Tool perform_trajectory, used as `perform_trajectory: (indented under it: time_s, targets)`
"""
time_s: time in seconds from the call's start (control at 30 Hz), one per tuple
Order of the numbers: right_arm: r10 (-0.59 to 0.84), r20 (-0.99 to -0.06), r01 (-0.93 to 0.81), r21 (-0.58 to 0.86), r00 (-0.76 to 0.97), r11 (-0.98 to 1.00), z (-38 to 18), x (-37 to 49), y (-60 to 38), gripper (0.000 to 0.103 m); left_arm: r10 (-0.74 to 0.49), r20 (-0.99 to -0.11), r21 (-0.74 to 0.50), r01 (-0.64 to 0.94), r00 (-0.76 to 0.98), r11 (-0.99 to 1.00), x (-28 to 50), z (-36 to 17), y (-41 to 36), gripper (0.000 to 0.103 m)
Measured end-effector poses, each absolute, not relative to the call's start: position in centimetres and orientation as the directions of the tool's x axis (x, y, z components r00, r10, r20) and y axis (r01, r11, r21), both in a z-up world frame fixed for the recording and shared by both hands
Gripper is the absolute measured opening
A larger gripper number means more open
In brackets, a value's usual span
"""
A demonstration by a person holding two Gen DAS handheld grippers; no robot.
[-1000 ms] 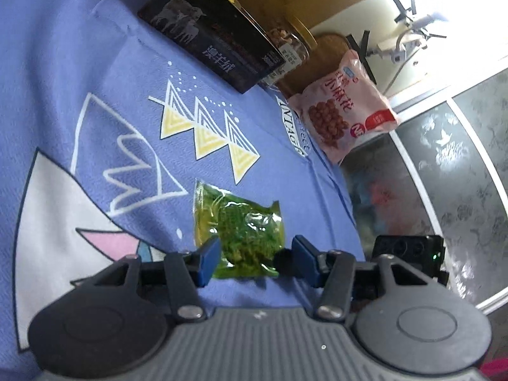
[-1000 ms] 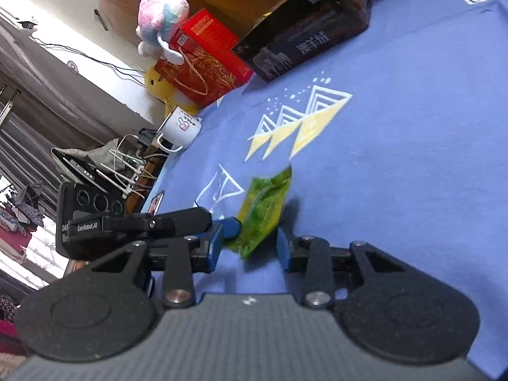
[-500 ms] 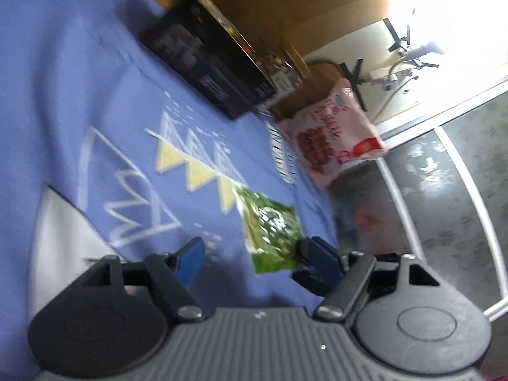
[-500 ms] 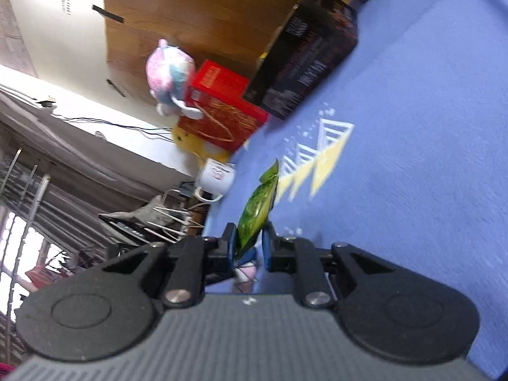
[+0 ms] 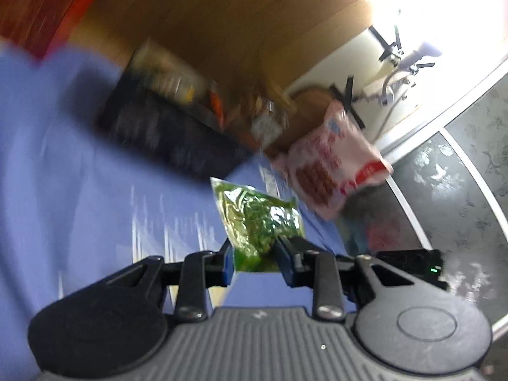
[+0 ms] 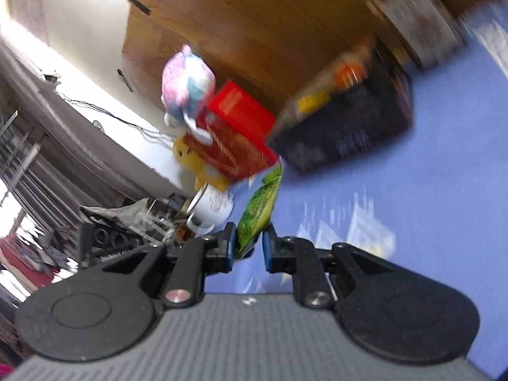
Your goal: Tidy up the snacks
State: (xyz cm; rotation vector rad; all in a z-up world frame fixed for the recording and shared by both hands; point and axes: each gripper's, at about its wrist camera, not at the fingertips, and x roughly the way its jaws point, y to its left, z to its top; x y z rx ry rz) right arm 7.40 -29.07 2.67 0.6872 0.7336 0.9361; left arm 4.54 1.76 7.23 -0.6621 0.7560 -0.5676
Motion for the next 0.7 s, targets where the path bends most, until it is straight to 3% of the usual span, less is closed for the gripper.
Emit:
perform_trajectory:
  time_s: [0.2,0.33,0.43,0.47,0.57,0.7]
  targets:
    - [0.82,-0.279,-0.478,0.7,0.499,0.53,4.9,13.9,-26.7,0.021,-0.585,-0.466,-0.616,0.231,0.663,0.753,12.7,9.4,1.2,0.026]
    - [0.756,-0.343,-0.49,0.599,0.557,0.633,4.8,17.9,-25.0,0.025,-0.531,-0.508,-0.565,0.203,0.678,0.799,17.6,8.2,0.9,0.026]
    - [0.649,-0.422,-0.5,0.417,0.633,0.759,4.4,19.0,-22.9,0.038,-0.492,-0.54,-0.542,0.164,0.683,0.824,19.7,6.6,0.7,0.027]
    - [0.599,-0.43,-0.497,0.335,0.675,0.8,4.3,18.9,-22.3,0.049,-0.469,-0.536,-0.524,0.158,0.702,0.837,19.8,6.5,0.7,0.025]
    - [0.486,-0.384,-0.456,0.174,0.785,0.873,4.2,17.6,-21.7,0.053,-0.412,-0.53,-0.46,0.157,0.742,0.874,19.4,6.8,0.3,0.041]
    - [0.485,-0.341,-0.436,0.215,0.805,0.874,3.9,15.0,-23.1,0.054,-0.375,-0.525,-0.425,0.146,0.764,0.893,17.5,7.3,0.0,0.042]
